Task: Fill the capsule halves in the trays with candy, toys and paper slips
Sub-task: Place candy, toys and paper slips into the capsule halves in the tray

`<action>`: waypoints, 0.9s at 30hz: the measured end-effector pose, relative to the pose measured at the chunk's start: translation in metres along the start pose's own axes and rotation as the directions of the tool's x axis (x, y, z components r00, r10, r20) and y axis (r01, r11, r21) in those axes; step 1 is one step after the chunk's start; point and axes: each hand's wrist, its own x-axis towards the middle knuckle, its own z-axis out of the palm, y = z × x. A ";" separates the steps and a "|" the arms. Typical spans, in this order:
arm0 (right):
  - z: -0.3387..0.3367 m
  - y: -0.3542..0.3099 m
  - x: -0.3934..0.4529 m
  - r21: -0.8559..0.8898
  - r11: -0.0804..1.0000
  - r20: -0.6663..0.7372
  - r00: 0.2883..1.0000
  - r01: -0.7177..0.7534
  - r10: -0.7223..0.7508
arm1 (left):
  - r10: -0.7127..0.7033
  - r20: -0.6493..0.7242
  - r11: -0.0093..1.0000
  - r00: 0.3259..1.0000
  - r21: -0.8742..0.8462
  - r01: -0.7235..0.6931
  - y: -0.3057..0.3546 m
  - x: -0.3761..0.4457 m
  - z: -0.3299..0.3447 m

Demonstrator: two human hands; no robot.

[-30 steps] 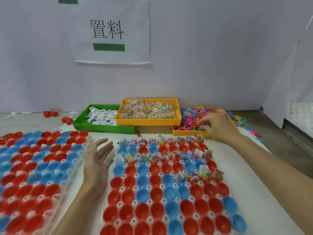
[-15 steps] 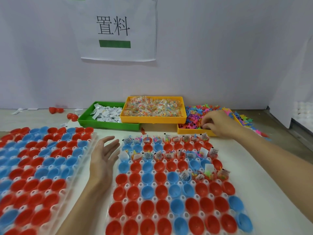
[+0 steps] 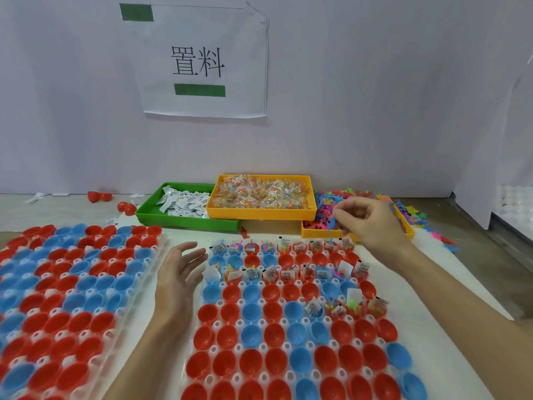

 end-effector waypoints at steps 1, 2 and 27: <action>0.003 -0.007 -0.008 0.018 1.000 0.051 0.999 0.006 -0.007 | 0.005 -0.003 1.000 1.000 0.011 -0.005 0.000 -0.001 0.000; 0.006 -0.013 -0.015 0.023 1.000 0.096 0.995 0.016 -0.018 | 0.013 -0.003 1.000 1.000 0.026 -0.013 0.000 -0.002 0.000; 0.057 -0.021 -0.063 -0.511 0.835 0.484 0.871 0.206 0.081 | 0.049 0.000 0.993 0.999 0.103 -0.049 -0.002 -0.004 -0.001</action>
